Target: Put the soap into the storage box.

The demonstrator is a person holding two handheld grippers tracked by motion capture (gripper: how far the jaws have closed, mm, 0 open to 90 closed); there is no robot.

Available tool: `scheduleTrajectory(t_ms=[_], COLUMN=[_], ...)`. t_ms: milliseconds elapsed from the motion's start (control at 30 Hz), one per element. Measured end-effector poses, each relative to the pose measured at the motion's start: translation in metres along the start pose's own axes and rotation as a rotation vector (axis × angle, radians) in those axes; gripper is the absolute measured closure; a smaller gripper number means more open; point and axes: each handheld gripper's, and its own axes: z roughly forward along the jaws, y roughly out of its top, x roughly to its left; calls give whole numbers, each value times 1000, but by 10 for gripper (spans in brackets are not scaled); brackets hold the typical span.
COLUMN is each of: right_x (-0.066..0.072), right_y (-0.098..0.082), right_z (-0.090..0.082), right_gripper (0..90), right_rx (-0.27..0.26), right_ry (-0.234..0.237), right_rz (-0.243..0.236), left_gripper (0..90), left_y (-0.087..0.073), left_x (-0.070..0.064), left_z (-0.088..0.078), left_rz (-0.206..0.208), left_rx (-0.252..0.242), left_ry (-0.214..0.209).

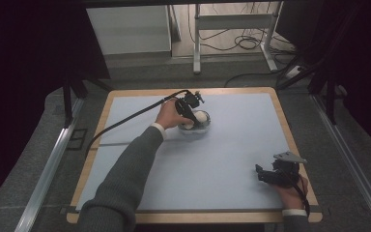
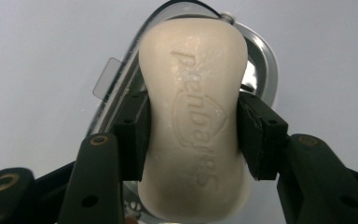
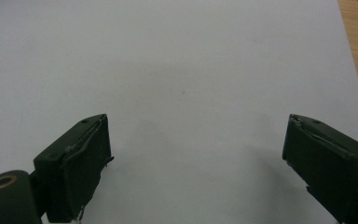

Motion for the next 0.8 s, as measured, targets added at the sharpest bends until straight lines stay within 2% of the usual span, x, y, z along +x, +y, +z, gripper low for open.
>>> scheduleTrajectory(t_ms=[100, 233, 267, 400, 500, 633, 700, 767, 800], right_x=[0, 1, 1, 2, 2, 3, 4, 5, 5], right_y=[0, 0, 0, 0, 0, 0, 1, 1, 1], right_z=[0, 0, 0, 0, 0, 0, 0, 0, 0], right_gripper=[73, 73, 73, 73, 73, 73, 73, 73, 73], right_rx=[0, -1, -2, 2, 1, 1, 0, 0, 0], right_ry=[0, 2, 2, 6, 5, 2, 1, 2, 1], right_rz=[-1, -1, -4, -6, -5, -8, -8, -11, -12], left_gripper=[426, 380, 376, 351, 331, 313, 306, 290, 282], left_y=[0, -1, -3, -12, -19, -42, -46, -63, -63], left_x=[-1, -1, -1, -6, -9, -13, -13, -14, -14], left_z=[-8, -15, -20, -32, -35, -38, -39, -42, -42], left_rz=[-22, -22, -13, -33, -36, -55, -64, -88, -88], left_rx=[-54, -64, -78, -138, -148, -183, -199, -213, -213], left_ry=[-36, -23, -5, -25, -29, -24, -29, -36, -36])
